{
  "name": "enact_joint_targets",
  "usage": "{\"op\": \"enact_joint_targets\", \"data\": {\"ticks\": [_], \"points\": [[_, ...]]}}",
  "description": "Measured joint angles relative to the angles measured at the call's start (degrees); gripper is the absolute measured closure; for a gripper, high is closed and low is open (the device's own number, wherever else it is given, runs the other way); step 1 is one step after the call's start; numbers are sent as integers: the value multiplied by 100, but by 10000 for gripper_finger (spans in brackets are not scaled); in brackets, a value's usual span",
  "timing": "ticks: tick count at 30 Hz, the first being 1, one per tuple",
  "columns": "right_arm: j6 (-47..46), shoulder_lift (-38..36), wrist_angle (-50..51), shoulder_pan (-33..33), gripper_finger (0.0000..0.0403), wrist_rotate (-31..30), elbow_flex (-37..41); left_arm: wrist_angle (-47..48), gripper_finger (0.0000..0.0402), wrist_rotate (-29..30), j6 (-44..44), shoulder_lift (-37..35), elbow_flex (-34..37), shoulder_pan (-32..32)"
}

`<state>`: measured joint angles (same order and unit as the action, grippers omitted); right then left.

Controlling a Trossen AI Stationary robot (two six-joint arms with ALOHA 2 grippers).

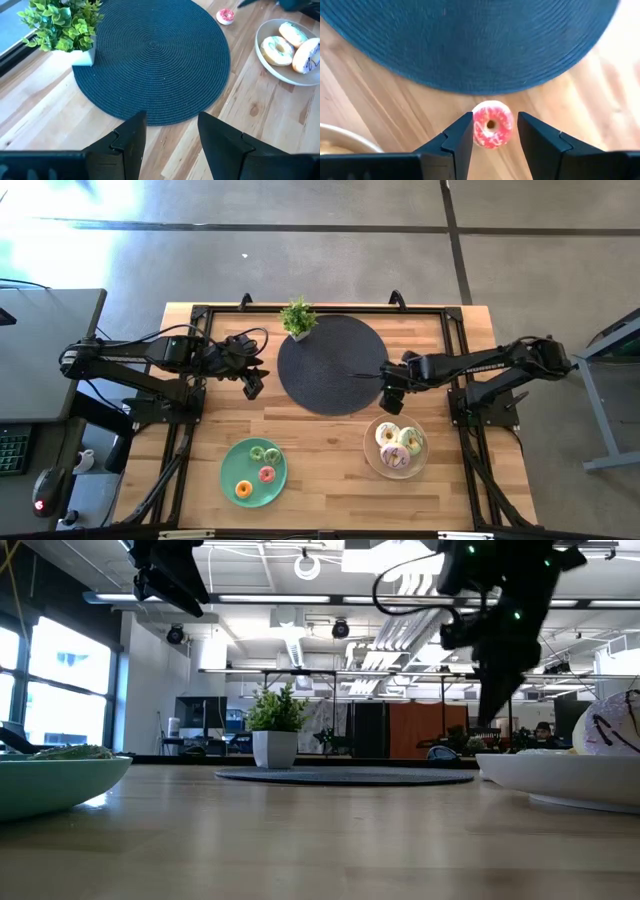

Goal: Pick & Place donuts
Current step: Put the small pink donut on the blue plate

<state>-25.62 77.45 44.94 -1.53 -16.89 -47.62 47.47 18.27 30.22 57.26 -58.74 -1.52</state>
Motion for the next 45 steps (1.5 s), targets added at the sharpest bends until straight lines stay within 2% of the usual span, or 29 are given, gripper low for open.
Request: {"op": "enact_joint_targets", "data": {"ticks": [6,9,28,33,45], "points": [[-119,56,-1315,-7,256,440,984,-124,225,36,2,-1,0,0],[-286,54,-1672,-6,256,257,1227,-125,225,36,2,0,0,0],[-601,55,-1657,71,265,74,1290,-121,225,45,7,0,0,0],[-658,56,-1654,165,265,-176,1290,-119,225,45,7,-1,2,0],[-883,285,-1644,170,265,-91,1286,-110,225,45,7,0,2,0]]}}
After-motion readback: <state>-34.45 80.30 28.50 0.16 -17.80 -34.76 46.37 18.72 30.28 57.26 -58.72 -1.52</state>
